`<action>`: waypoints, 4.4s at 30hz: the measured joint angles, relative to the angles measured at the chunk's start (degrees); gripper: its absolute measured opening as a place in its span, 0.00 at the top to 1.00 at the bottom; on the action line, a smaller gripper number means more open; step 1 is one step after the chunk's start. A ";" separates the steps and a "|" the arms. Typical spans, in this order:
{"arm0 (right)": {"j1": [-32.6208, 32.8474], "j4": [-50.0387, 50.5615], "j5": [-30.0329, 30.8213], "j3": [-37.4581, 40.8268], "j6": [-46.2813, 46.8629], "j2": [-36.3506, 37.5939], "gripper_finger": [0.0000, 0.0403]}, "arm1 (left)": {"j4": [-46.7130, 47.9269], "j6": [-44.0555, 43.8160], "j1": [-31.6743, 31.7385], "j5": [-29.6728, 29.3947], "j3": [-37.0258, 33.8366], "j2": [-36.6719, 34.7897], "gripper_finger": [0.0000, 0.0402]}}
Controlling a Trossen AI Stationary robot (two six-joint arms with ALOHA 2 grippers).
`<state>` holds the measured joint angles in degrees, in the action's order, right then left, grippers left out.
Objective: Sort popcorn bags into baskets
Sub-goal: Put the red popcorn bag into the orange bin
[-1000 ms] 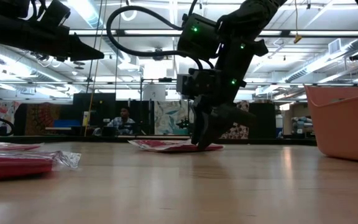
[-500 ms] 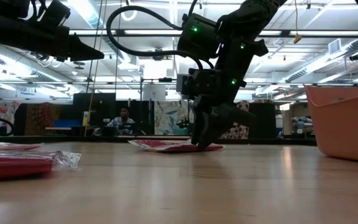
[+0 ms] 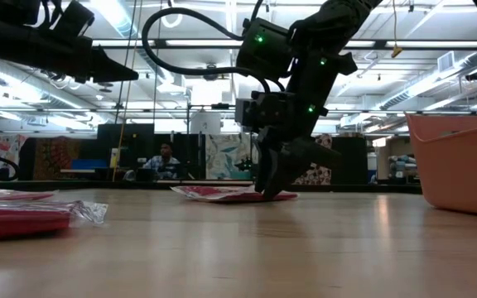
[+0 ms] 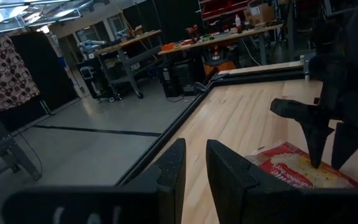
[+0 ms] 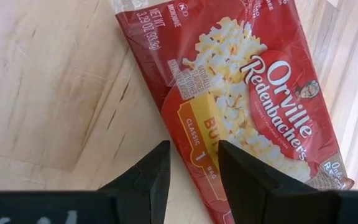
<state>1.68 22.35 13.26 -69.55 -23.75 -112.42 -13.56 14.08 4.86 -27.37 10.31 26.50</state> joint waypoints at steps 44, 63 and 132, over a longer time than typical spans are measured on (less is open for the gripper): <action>-1.76 -5.51 -3.26 5.04 3.10 1.73 0.98 | 0.20 -0.03 0.00 0.02 0.00 0.00 0.83; 1.45 1.42 8.26 5.10 13.92 17.56 0.99 | 0.39 -0.05 0.00 0.01 0.00 0.00 0.83; 4.77 -19.63 5.34 5.13 17.55 3.97 0.81 | 0.55 -1.46 -0.01 0.03 -0.01 0.00 0.83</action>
<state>6.45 2.72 18.60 -64.42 -6.20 -108.45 -13.01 12.62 4.85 -27.35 10.30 26.50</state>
